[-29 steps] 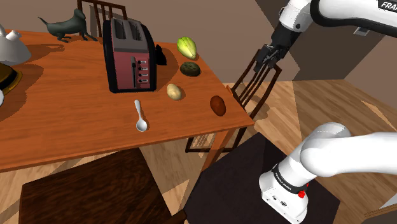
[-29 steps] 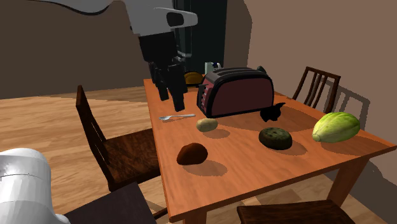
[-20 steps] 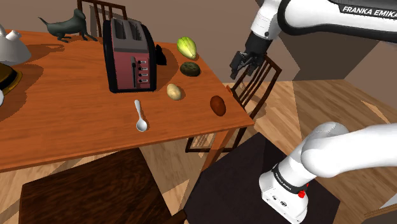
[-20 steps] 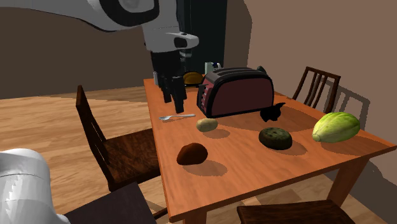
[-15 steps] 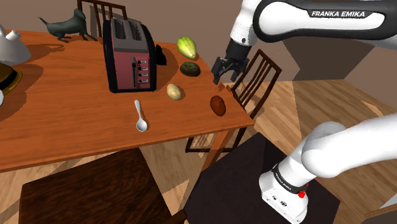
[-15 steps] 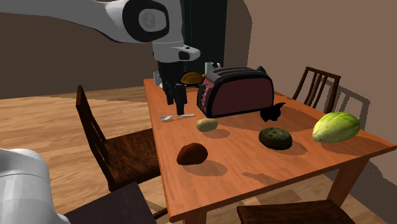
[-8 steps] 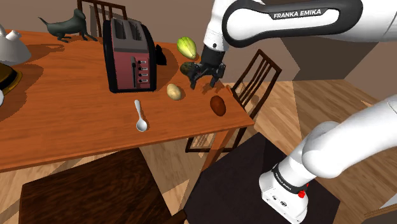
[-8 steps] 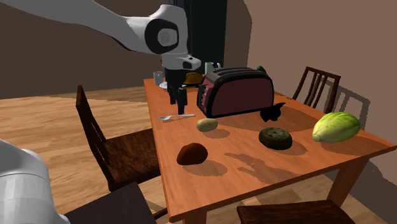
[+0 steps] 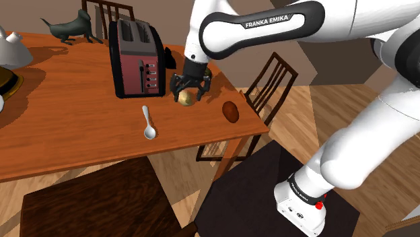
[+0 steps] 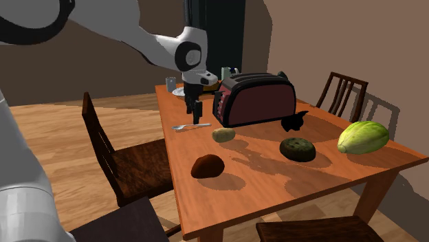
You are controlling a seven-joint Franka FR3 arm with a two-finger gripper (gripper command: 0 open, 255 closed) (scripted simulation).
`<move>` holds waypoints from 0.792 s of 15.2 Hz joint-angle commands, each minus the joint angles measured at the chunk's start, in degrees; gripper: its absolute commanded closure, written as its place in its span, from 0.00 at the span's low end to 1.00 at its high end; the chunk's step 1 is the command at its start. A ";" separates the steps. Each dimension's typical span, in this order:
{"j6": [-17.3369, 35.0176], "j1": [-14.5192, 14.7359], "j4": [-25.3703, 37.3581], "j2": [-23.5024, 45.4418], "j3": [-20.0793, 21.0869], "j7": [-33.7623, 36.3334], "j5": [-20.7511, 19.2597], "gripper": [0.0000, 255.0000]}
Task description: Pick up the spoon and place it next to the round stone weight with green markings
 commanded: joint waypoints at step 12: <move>0.45 6.60 25.80 27.23 1.20 10.99 -3.64 0.00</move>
